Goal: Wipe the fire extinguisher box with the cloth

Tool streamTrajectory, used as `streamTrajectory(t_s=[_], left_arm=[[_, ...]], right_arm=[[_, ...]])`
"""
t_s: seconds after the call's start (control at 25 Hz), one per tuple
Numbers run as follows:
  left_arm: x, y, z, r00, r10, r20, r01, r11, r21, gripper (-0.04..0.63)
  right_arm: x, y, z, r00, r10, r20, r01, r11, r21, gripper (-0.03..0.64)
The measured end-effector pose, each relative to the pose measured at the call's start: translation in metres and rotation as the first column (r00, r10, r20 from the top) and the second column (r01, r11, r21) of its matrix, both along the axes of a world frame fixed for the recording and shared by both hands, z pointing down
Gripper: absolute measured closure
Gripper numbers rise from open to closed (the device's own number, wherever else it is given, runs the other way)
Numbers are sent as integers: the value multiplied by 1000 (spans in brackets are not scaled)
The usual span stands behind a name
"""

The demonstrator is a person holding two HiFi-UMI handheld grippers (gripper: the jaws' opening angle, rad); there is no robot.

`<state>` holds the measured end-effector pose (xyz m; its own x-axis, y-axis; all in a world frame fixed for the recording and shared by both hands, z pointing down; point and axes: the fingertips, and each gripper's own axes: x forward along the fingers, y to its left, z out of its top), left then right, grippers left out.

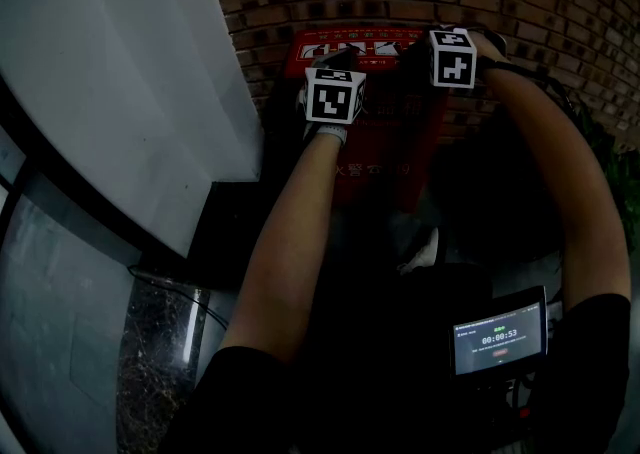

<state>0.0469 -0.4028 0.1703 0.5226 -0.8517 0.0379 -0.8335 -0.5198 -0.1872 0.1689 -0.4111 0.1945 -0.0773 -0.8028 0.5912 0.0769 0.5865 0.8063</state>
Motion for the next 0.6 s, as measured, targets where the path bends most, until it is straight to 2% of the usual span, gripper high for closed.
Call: streamTrajectory(t_s=[0.32,0.48,0.6], left_arm=[[-3,1,4,999,-3,47,4,1000,-11,594],[2,1,3,999,9,43,-8,1000,-16,594],[0,3,2,999,12,33,-11,1000,-28,594]], right_arm=[[-8,32,2,1000,-10,7,10,999,-48,595],[-1,44,0,1000,-2,-5,1,998,-64,595],[5,43,-15,1000,16,17,-16,999,-36,595]])
